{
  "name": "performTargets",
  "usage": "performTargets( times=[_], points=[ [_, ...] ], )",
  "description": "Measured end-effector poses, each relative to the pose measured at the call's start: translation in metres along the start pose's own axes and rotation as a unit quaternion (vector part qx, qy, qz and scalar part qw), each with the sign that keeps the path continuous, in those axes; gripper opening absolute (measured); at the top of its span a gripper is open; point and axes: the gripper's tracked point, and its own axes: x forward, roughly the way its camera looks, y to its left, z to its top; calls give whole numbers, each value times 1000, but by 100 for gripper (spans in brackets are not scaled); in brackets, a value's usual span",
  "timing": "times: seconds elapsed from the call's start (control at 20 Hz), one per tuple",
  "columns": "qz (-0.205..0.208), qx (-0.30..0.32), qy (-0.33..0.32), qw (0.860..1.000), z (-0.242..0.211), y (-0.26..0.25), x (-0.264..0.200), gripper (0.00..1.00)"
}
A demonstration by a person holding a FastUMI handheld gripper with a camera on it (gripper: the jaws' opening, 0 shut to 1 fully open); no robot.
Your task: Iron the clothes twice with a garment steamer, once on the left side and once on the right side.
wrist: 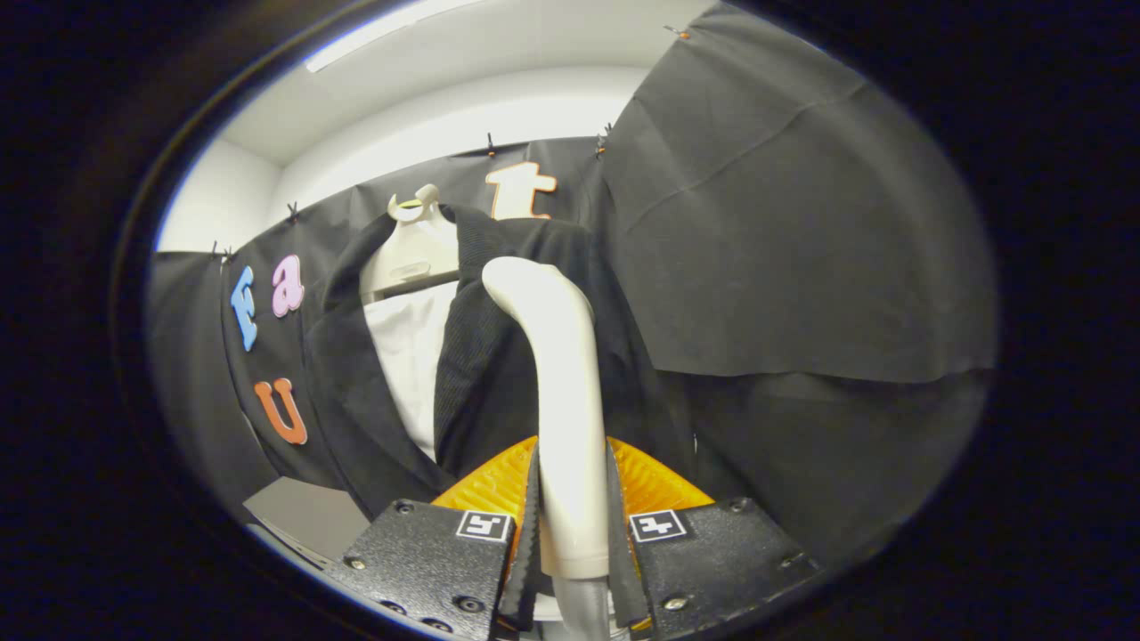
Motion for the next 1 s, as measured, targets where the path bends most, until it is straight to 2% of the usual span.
performTargets(
  times=[0.25,1.0],
  points=[
    [-24,-18,2,1000,-12,2,6,35],
    [-19,-48,61,997,-93,-10,-19,35]
  ],
)
